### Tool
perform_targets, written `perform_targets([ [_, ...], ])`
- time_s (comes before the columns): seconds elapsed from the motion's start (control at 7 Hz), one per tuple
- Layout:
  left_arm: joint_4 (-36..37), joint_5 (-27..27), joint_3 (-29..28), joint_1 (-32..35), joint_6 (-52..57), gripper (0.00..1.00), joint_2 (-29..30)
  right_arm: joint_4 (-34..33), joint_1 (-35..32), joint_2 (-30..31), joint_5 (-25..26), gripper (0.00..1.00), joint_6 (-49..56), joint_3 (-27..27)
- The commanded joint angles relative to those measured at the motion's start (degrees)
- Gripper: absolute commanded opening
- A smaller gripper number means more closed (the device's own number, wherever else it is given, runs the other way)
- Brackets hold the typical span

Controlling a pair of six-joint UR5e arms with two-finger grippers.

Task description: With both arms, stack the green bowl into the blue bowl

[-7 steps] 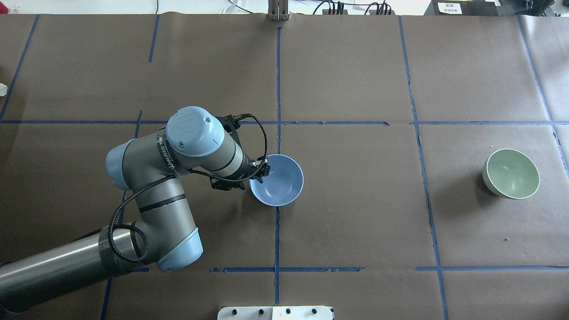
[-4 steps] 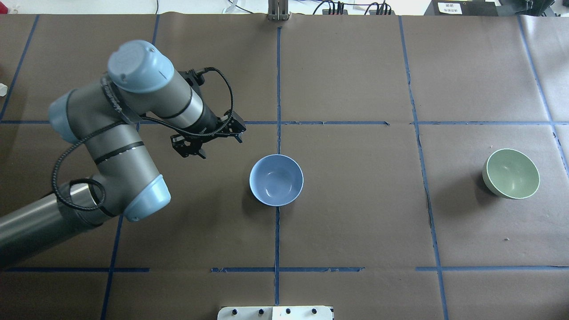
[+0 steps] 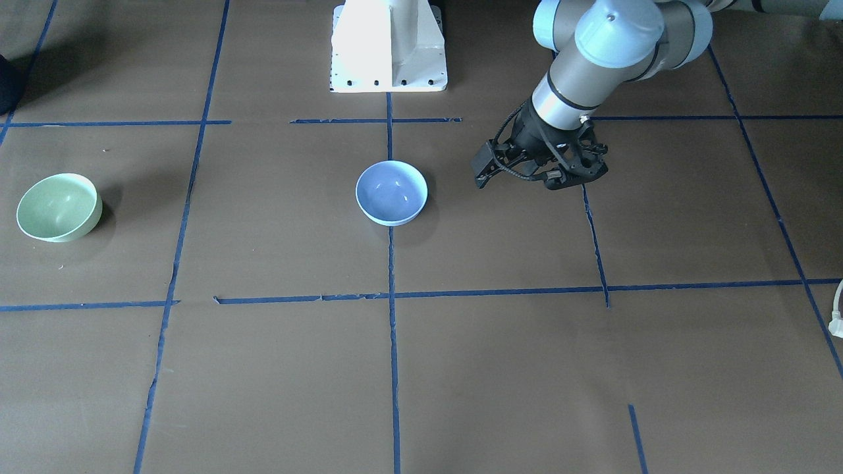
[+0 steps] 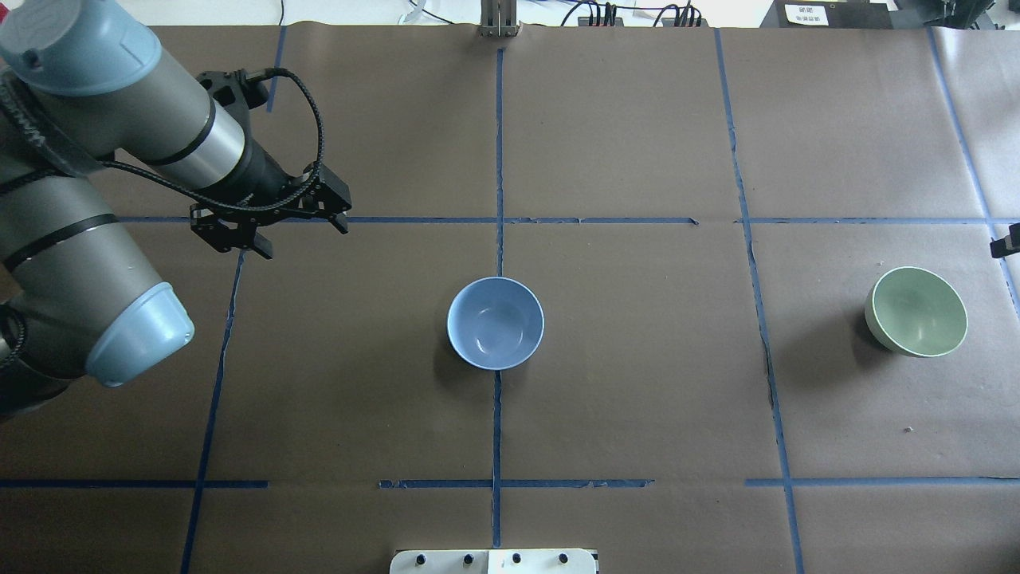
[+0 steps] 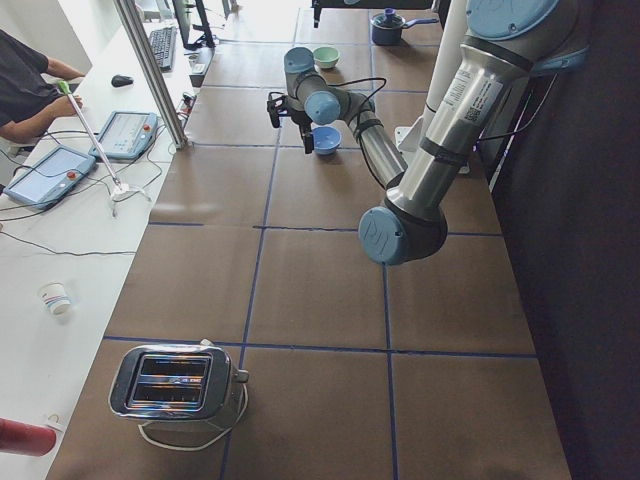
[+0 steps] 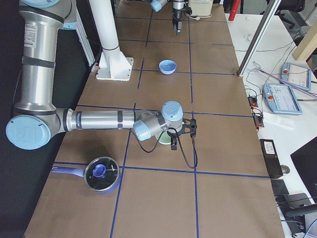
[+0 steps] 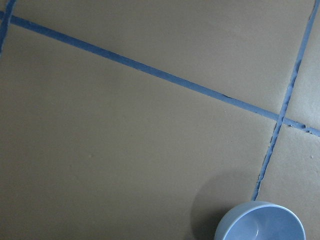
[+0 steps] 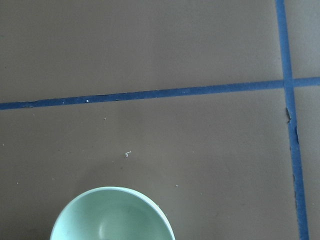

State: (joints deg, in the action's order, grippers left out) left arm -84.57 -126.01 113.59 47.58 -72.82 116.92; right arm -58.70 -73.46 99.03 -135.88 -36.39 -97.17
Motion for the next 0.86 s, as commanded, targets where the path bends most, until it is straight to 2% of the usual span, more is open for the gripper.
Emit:
perform_targets([
  [0.0,2.6,0.0,4.2,3.1,7.5,1.00,-5.4,9.2,6.4,1.4,4.2,1.00,-8.2,3.3],
  [0.14,2.6,0.1,4.1,3.2,8.4,1.00,-6.1,14.2,8.4,1.4,4.4,1.00,-11.0,5.7],
  [0.43,2.6,0.1,3.8,3.2,8.4,1.00,-6.2,16.0,12.1,1.4,7.3,0.99,-14.5,7.0],
  [0.57,2.6,0.4,3.7,3.3,8.5,1.00,-6.2,16.0,12.1,1.3,7.5,0.74,-14.6,8.4],
  [0.71,2.6,0.4,3.7,3.7,8.5,1.00,-6.1,16.0,12.1,1.3,7.9,0.27,-14.6,9.0],
])
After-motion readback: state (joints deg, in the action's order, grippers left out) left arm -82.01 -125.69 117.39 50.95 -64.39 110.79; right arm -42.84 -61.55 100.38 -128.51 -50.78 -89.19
